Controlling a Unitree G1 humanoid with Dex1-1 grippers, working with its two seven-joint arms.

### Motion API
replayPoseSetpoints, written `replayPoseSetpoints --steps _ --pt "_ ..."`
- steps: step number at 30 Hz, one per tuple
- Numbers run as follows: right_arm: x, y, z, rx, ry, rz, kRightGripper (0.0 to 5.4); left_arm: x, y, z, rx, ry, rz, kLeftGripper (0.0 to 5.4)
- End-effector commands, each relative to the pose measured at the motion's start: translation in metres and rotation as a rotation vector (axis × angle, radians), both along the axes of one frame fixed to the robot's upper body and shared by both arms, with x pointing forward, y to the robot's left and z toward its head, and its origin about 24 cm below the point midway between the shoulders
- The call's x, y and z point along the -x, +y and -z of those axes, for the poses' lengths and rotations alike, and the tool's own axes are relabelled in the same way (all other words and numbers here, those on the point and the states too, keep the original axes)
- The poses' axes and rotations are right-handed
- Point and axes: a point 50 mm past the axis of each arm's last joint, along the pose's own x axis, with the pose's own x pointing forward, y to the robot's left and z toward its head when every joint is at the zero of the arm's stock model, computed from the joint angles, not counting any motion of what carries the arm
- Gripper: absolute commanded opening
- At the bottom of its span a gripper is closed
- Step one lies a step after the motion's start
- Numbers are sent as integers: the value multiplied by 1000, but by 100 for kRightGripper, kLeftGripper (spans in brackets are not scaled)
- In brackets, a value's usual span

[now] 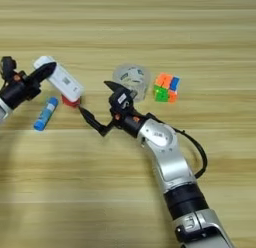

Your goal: Move the objects on the table

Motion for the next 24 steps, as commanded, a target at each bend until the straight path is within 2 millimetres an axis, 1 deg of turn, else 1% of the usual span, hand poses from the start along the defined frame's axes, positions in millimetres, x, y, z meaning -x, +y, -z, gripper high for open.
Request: replayPoseSetpoints --steps 1,8,14,24 --pt "-2 2 -3 -2 -7 -6 540 -5 15 -8 -18 -23 -57 113" --pt "-2 2 -3 -1 -7 -4 540 -9 33 -7 -42 -19 -129 113" --pt "-2 1 -3 -1 -7 -2 540 -11 52 1 -89 4 -215 113" --pt "-1 1 -3 0 -8 0 540 -14 65 13 -132 39 -280 113"
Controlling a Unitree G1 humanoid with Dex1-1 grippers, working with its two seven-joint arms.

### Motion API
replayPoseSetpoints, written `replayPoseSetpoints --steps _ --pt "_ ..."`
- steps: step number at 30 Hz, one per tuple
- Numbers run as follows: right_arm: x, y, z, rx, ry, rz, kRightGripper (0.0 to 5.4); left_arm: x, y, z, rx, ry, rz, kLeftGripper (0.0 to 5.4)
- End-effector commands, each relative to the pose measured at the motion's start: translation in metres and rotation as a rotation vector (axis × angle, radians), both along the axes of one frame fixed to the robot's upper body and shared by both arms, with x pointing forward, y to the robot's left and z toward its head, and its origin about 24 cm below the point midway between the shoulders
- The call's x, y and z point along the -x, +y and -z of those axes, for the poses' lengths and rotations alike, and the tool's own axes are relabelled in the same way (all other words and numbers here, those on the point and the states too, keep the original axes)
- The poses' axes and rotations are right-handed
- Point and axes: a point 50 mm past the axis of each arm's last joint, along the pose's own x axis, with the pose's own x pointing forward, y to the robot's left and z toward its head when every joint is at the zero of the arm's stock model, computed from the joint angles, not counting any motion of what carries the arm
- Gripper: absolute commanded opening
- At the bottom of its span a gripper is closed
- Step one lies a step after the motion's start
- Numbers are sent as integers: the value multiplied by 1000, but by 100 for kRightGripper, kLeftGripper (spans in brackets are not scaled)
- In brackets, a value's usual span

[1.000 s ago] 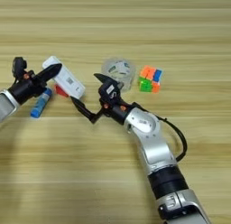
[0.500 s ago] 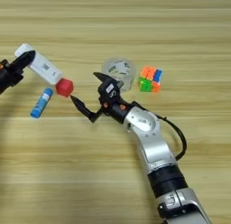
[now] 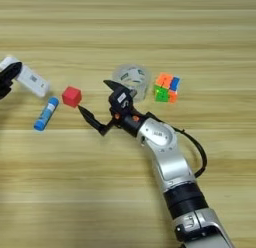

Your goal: Move the objects on the table

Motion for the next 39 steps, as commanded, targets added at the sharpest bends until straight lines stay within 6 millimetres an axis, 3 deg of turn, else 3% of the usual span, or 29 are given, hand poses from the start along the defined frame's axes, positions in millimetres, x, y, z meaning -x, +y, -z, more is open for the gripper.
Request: replayPoseSetpoints --steps 1,24,39 --pt "-1 1 -3 1 -8 0 540 -4 10 -4 -43 -3 -37 113" --pt "-1 1 -3 -1 -10 3 540 -5 12 11 -50 75 -49 113" --pt "-2 1 -5 -5 -12 4 540 0 6 36 -96 200 -74 113"
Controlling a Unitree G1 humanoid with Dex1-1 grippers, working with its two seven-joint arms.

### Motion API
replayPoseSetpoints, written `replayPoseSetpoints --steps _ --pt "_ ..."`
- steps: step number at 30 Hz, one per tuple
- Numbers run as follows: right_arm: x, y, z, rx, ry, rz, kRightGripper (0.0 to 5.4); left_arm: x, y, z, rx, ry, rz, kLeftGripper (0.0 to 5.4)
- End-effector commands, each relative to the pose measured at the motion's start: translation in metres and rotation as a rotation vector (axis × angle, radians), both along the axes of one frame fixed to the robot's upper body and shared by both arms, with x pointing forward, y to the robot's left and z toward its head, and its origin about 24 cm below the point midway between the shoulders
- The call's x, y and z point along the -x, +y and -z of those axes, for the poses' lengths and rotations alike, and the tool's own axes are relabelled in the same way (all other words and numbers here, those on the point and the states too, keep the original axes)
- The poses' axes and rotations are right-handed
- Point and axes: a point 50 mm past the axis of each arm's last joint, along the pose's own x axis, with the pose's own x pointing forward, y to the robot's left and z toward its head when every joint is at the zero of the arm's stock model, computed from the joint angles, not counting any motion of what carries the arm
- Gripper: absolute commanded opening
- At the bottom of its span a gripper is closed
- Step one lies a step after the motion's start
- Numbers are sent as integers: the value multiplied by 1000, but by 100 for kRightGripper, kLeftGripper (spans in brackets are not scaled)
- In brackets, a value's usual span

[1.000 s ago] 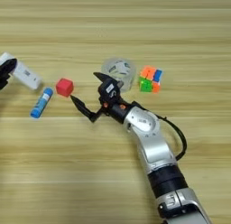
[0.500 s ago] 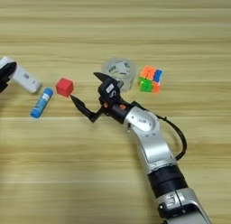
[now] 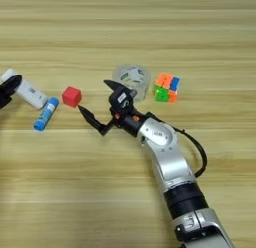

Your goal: Move the objects on the table

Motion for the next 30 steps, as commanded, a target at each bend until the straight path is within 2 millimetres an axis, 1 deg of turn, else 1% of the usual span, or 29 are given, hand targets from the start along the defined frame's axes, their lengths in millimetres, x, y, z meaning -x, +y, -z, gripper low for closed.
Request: replayPoseSetpoints --steps 1,8,12,13,15,17,30 --pt "-1 1 -5 -4 -12 2 540 2 -4 10 -30 55 0 113" --pt "-2 1 -5 -5 -12 2 540 3 -10 16 -31 78 11 113" --pt "-2 1 -5 -5 -13 3 540 3 -11 17 -37 78 21 113" --pt "-2 1 -5 -5 -13 3 540 3 -11 17 -41 77 22 149" --pt "-2 1 -5 -4 -13 3 540 3 -11 17 -46 79 23 157" --pt "-2 1 -5 -4 -12 4 540 3 -12 17 -50 82 24 188" --pt "-2 0 -4 -2 -13 7 540 4 -12 19 -54 83 30 309"
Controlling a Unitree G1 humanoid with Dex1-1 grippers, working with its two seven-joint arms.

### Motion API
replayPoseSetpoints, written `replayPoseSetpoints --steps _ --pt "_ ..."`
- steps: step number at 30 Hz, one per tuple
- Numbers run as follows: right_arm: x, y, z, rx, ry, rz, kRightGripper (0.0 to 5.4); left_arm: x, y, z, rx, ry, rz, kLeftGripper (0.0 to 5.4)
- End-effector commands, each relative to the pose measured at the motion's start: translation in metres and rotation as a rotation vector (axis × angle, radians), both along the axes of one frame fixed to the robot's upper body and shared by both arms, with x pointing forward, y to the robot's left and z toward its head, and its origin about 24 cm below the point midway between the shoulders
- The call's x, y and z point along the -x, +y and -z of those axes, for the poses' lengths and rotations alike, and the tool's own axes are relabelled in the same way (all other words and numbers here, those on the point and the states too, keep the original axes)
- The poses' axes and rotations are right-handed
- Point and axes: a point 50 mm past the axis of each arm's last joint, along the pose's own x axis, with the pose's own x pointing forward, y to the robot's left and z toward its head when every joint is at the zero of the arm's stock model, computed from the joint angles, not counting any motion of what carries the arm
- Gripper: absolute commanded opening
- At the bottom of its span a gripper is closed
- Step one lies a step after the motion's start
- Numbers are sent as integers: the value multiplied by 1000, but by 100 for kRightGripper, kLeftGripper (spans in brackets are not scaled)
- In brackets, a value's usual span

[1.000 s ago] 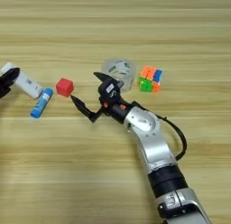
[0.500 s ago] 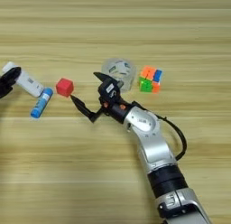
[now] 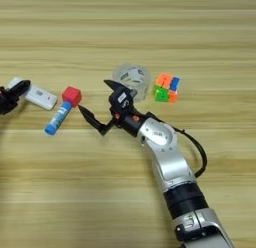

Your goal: Move the objects on the table

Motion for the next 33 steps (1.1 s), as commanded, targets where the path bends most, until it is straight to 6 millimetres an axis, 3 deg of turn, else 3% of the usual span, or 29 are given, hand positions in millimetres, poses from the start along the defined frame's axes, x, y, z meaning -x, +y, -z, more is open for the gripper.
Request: replayPoseSetpoints --steps 1,22,33 --pt "-2 0 -4 0 -13 5 540 4 -1 7 -11 29 4 321" --pt "-3 0 -4 -1 -12 11 540 7 -10 14 -13 41 51 535" --pt "-7 -4 -2 3 26 141 540 4 -11 4 -66 -33 59 538"
